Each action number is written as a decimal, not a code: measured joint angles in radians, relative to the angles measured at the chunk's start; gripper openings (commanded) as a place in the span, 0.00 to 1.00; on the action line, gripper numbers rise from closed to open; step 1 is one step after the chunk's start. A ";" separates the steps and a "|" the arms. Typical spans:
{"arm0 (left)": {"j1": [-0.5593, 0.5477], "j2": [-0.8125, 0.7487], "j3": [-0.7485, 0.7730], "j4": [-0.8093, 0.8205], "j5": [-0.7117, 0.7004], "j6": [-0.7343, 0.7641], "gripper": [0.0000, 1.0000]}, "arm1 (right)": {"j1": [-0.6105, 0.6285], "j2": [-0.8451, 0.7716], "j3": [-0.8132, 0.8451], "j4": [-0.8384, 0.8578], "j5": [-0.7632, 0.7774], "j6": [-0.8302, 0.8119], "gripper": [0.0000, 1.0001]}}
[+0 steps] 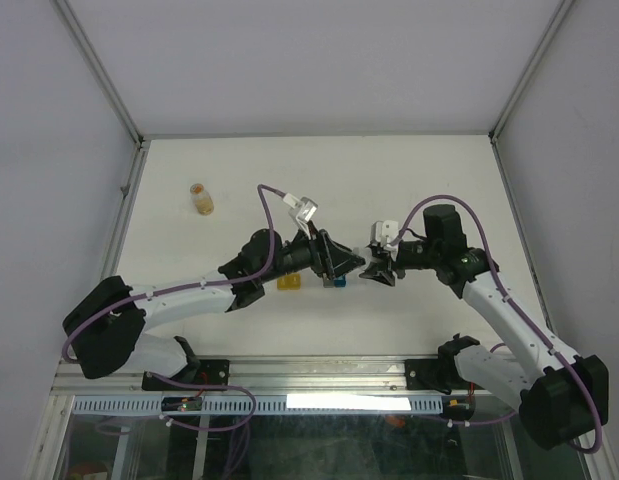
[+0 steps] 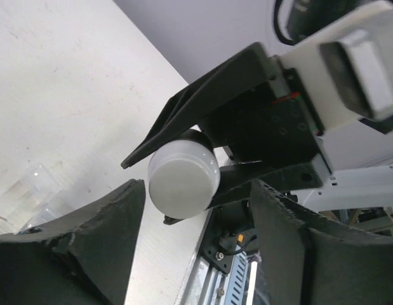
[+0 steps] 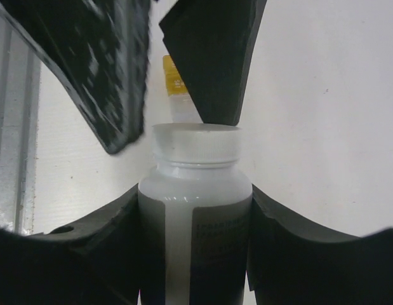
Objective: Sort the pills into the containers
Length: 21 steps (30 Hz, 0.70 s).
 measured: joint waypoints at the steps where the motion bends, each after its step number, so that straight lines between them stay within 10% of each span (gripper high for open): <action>1: 0.000 -0.016 -0.011 0.006 0.000 0.008 0.75 | 0.000 0.006 0.003 -0.013 -0.007 -0.002 0.00; 6: 0.000 -0.144 -0.101 0.079 0.001 0.100 0.99 | -0.018 0.022 0.019 -0.083 -0.052 -0.022 0.00; 21: 0.000 -0.264 -0.278 0.309 0.272 0.754 0.92 | -0.055 0.027 0.044 -0.300 -0.229 -0.247 0.00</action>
